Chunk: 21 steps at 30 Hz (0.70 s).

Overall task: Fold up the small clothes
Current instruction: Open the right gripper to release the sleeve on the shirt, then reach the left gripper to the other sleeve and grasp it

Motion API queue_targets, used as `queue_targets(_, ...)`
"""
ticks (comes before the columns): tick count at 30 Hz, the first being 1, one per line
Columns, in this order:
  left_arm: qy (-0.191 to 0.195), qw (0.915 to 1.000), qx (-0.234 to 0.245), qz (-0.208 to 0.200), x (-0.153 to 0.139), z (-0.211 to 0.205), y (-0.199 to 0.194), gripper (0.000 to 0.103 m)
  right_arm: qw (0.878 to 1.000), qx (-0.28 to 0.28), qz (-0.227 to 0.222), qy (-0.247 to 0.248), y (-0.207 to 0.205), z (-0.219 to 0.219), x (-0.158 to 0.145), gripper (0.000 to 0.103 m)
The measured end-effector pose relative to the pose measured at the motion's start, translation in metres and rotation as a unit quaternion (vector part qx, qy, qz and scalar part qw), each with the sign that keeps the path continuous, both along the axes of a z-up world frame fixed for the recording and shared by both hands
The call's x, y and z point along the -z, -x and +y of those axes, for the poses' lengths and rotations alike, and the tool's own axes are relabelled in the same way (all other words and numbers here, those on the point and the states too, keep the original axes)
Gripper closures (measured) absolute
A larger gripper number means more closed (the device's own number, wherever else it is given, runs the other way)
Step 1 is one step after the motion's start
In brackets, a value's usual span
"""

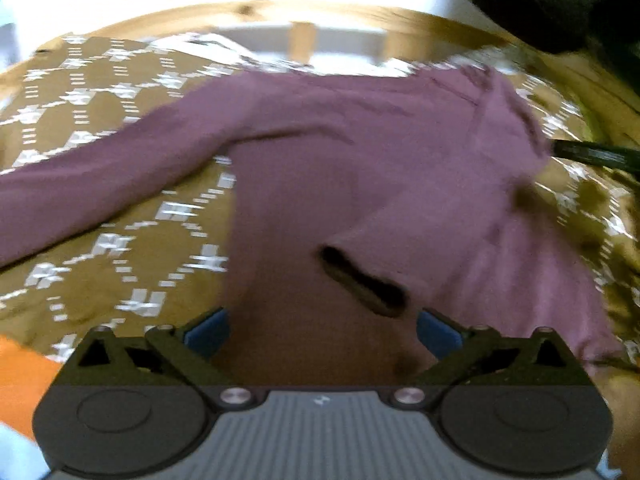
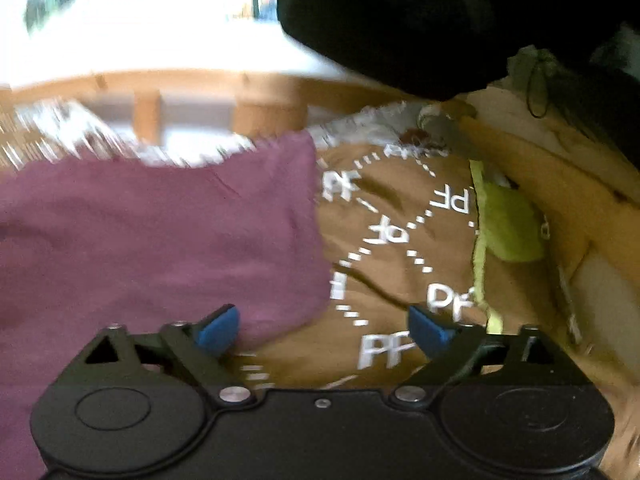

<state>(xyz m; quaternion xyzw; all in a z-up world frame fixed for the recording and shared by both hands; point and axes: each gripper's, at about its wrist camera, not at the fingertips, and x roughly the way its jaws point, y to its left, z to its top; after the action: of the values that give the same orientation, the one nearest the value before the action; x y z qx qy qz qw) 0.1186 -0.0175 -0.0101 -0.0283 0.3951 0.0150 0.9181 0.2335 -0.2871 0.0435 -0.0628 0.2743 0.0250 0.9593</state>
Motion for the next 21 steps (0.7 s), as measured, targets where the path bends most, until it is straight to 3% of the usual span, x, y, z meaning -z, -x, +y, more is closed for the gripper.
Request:
queue_targets(4, -0.025, 0.9959, -0.083, -0.024, -0.012, 0.03, 0.006, 0.001, 0.997, -0.058, -0.046, -0.037, 0.045, 0.027, -0.017, 0.001)
queue_targets(7, -0.027, 0.9853, -0.16, -0.055, -0.023, 0.061, 0.017, 0.001, 0.992, -0.089, -0.062, -0.059, 0.069, 0.046, -0.018, 0.001)
queue_targets(11, -0.012, 0.9605, -0.265, -0.083, -0.03, 0.11, 0.035, 0.001, 0.987, -0.12, -0.055, -0.096, 0.096, 0.062, -0.003, 0.001)
queue_targets(15, -0.002, 0.9283, -0.358, -0.101, -0.025, 0.154, 0.043, 0.001, 0.983, -0.164, -0.026, -0.077, 0.107, 0.079, 0.011, 0.001)
queue_targets(18, 0.0, 0.9106, -0.399, -0.107, -0.023, 0.176, 0.042, 0.001, 0.981, -0.173, -0.026, -0.078, 0.105, 0.086, 0.013, 0.001)
queue_targets(21, -0.009, 0.8983, -0.423, -0.117, -0.022, 0.189, 0.034, 0.001, 0.981, -0.17, -0.024, -0.091, 0.097, 0.088, 0.016, 0.001)
